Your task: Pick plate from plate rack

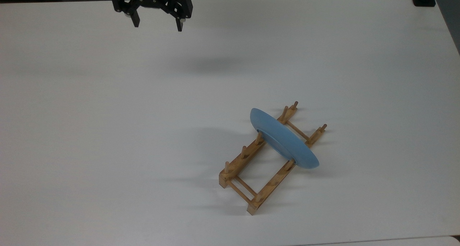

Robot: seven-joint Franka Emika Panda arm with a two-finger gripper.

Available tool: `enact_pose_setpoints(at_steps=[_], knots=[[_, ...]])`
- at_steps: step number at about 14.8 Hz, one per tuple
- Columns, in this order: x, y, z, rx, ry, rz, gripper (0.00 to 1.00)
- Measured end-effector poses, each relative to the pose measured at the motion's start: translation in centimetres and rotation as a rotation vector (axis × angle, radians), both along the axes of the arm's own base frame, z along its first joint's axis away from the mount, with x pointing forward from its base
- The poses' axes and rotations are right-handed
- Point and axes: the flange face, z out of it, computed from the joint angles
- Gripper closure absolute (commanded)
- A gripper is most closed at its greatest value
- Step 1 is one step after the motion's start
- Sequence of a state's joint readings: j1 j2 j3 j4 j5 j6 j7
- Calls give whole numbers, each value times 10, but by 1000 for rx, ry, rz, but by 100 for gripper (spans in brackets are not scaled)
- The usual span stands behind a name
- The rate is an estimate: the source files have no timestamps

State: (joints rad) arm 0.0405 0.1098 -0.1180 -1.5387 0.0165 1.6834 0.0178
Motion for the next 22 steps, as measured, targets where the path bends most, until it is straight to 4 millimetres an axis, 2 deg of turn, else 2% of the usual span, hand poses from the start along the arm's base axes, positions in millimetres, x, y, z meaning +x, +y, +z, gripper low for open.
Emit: enact_pose_setpoints(at_steps=[2,4,7,10,14,18,20,21,22], knots=[[6,1,6,-47,-53,17,0],[15,13,9,-84,-116,52,0],[35,52,13,-141,-250,135,0],[46,96,10,-157,-330,217,1],[60,161,-5,-212,-398,323,10],[71,223,-28,-308,-435,371,12],[73,243,-40,-346,-445,376,18],[75,252,-47,-365,-451,371,25],[79,265,-60,-396,-455,367,29]])
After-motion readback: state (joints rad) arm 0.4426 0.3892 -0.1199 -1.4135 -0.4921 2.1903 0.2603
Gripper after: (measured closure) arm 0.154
